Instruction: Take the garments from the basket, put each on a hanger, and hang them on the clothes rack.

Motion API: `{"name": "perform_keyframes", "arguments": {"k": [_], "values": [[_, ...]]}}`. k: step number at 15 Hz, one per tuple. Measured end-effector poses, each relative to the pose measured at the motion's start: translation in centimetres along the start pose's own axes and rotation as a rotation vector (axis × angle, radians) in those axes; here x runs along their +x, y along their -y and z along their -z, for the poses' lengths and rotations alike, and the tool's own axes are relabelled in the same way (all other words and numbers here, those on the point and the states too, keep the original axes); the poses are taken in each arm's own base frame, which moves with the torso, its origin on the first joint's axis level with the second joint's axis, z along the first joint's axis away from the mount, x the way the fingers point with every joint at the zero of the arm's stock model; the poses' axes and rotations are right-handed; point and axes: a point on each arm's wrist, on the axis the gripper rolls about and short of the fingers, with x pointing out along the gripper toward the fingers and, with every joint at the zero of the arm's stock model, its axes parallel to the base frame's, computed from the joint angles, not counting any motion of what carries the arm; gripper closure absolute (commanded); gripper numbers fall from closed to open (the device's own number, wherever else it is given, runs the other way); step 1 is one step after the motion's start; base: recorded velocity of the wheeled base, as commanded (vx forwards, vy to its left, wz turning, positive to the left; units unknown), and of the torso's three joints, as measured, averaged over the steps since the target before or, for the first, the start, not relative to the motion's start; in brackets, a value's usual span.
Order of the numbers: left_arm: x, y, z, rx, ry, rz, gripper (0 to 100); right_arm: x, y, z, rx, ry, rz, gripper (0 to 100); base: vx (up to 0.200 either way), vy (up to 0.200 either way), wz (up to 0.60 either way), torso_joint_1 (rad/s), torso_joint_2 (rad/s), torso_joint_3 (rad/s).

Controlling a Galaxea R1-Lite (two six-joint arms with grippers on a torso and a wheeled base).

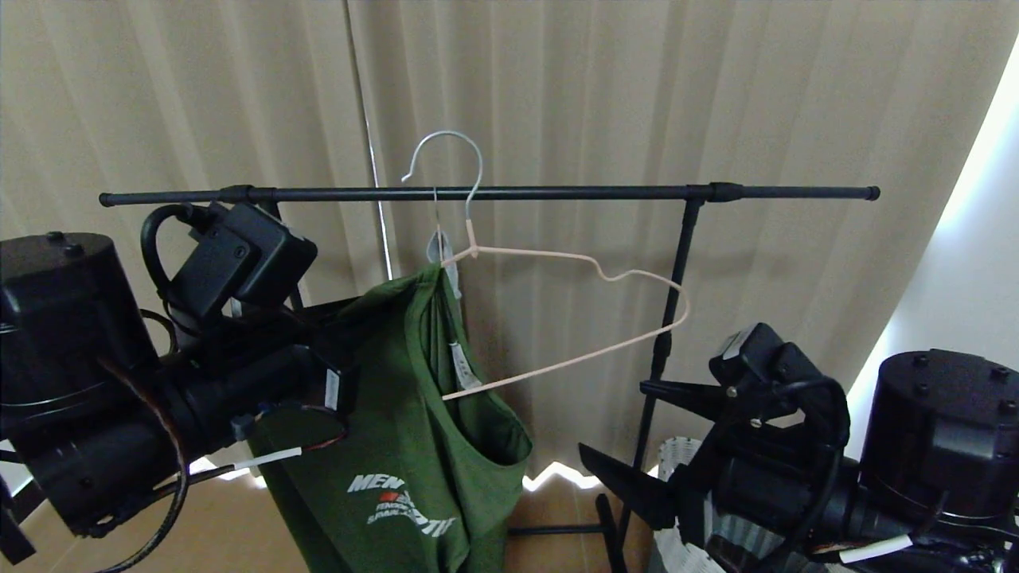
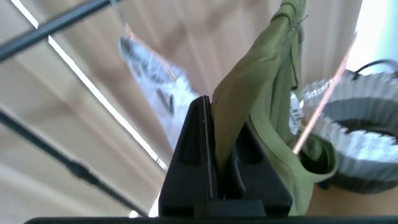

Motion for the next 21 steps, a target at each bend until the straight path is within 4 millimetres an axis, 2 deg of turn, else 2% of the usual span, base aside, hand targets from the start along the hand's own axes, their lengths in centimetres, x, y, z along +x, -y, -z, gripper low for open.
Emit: {"name": "perform_keyframes", "arguments": {"k": [5, 13, 18, 21], "values": [[-1.0, 0.7, -1.6, 0.001, 0.073, 0.031, 100, 3.2, -1.6, 0.1, -0.016, 0.018, -0.016, 0, 0.000, 0.000, 0.00, 0.000, 0.00, 0.000], [-1.9, 1.7, -2.6, 0.002, 0.123, 0.080, 100, 6.2, -2.1, 1.5, -0.018, -0.045, -0.003, 0, 0.000, 0.000, 0.00, 0.000, 0.00, 0.000], [-2.6, 1.5, -3.1, -0.002, 0.147, 0.074, 100, 6.6, -1.7, 2.8, 0.011, -0.053, 0.050, 0, 0.000, 0.000, 0.00, 0.000, 0.00, 0.000], [-2.7, 1.1, -3.2, -0.003, 0.153, 0.059, 100, 6.0, -0.6, 3.7, 0.012, -0.087, 0.115, 0, 0.000, 0.000, 0.00, 0.000, 0.00, 0.000]]}}
